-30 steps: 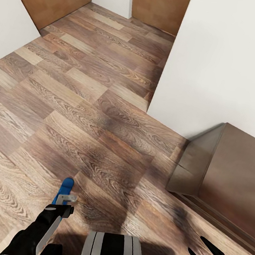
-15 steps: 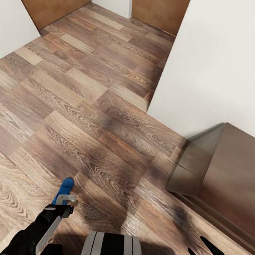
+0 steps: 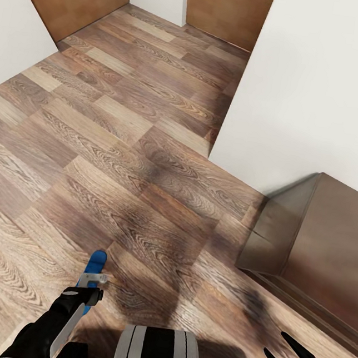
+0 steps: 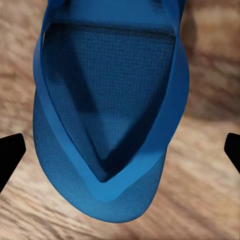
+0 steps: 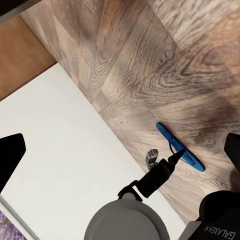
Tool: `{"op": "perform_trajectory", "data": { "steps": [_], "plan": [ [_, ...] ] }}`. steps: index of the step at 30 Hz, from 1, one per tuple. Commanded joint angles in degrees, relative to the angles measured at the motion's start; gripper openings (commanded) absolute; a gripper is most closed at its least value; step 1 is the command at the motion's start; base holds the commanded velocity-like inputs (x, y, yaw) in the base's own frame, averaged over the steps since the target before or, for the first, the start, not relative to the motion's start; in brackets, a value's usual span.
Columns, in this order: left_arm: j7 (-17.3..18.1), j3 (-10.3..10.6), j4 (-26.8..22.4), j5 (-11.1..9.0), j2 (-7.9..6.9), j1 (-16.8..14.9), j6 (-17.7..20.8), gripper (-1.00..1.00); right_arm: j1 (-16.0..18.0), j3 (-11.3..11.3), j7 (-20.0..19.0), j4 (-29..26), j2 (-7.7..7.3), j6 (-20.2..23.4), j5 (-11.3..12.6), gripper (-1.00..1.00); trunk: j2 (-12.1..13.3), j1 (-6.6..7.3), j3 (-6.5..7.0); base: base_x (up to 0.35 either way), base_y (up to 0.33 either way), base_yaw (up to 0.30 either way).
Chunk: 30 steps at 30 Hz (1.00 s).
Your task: In the bedroom, move the book from the bed onto either nightstand, and place the two sandals side by side next to the bed.
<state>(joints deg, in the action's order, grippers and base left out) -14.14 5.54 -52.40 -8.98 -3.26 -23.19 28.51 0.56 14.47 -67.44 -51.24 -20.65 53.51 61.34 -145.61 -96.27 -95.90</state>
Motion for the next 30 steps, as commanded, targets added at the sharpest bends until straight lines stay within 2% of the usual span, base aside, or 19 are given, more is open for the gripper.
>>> {"op": "perform_trajectory", "data": {
  "steps": [1, 12, 30],
  "plan": [
    [-0.5, 0.3, -0.1, -0.6, -0.08, 0.0, 0.2, 1.0, 0.0, 0.0, -0.1, 0.0, 0.0, 0.3, 0.1, 1.0, 0.0, 0.01, -0.03, 0.0, 0.0, 0.0],
    [-0.5, 0.3, -0.1, -0.7, -0.08, 0.0, 0.2, 1.0, 0.0, 0.0, -0.1, 0.0, 0.0, 0.3, 0.1, 1.0, 0.0, 0.01, -0.03, 0.127, 0.0, 0.0],
    [-0.5, 0.4, -0.1, -0.6, 0.0, 0.0, 0.0, 1.0, 0.1, 0.0, -0.1, 0.0, 0.0, 0.3, 0.1, 1.0, 0.0, 0.01, -0.03, 0.035, 0.007, 0.0]
  ]
}}
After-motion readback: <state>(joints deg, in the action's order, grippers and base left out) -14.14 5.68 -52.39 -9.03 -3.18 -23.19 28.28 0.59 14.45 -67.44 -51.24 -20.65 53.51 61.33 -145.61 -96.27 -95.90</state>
